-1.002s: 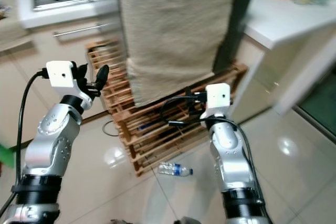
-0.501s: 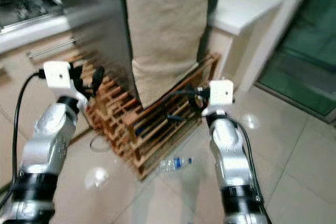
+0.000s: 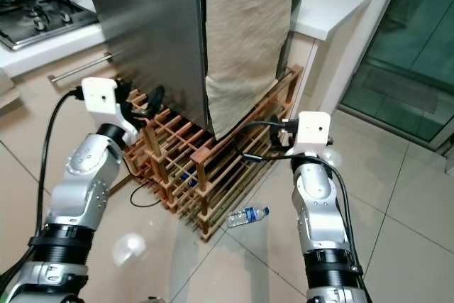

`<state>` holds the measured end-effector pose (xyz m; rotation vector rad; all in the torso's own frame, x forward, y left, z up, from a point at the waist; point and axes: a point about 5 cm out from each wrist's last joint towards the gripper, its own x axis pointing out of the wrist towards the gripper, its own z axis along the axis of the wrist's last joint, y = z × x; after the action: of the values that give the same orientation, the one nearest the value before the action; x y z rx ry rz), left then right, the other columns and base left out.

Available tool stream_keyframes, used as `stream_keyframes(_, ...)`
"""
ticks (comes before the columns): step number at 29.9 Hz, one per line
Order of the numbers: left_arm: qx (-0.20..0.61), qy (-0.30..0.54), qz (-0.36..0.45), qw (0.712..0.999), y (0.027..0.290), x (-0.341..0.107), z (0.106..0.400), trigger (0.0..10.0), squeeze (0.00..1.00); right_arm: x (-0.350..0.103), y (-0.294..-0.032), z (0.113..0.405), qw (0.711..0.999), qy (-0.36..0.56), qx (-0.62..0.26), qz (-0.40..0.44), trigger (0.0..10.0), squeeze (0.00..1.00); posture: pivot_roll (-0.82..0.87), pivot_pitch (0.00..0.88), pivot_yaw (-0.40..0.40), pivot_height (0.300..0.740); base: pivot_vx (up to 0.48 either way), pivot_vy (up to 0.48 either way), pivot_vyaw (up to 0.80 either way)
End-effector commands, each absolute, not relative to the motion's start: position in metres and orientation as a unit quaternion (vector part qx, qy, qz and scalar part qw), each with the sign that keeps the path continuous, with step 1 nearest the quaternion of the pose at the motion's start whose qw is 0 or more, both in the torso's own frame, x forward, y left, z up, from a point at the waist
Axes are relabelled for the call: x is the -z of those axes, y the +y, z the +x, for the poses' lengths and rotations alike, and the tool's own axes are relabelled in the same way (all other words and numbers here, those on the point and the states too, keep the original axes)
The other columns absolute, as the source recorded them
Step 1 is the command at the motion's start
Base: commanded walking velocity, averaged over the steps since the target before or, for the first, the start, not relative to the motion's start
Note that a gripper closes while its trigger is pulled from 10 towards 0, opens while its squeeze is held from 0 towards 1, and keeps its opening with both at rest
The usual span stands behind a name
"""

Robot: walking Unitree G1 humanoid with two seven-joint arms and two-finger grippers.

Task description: Restocking fridge

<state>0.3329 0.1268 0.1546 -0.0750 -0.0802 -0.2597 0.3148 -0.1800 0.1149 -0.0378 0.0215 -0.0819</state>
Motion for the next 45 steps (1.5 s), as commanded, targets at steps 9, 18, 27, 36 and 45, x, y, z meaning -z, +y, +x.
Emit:
stream_keyframes(9,0.114,-0.049,-0.011,0.992,0.125,-0.162,0.342,10.0,0.00,-0.118,-0.178,0.319,0.999,0.005,0.045,-0.024,10.0,0.00,-0.05,0.000,0.040,0.740,0.000,0.000,-0.56)
stream_keyframes(18,0.108,-0.051,-0.029,0.992,0.136,-0.165,0.344,10.0,1.00,-0.118,-0.171,0.318,0.999,0.000,0.028,-0.031,10.0,0.00,-0.06,0.000,0.049,0.740,0.000,0.000,0.00)
stream_keyframes(27,0.122,-0.042,-0.043,0.991,0.127,-0.163,0.345,10.0,0.00,-0.119,-0.172,0.315,0.999,-0.006,0.026,-0.033,10.0,0.00,-0.07,0.000,0.052,0.740,0.000,0.000,-0.38)
stream_keyframes(36,0.119,-0.045,-0.058,0.990,0.127,-0.164,0.344,10.0,0.00,-0.119,-0.169,0.315,0.999,-0.007,0.020,-0.036,10.0,0.00,-0.07,0.000,0.052,0.740,0.480,0.000,0.00)
stream_keyframes(45,0.092,-0.059,-0.054,0.993,0.134,-0.170,0.346,10.0,0.00,-0.119,-0.167,0.316,0.999,-0.008,0.013,-0.037,10.0,0.00,-0.07,0.000,0.048,0.740,0.213,0.000,0.00)
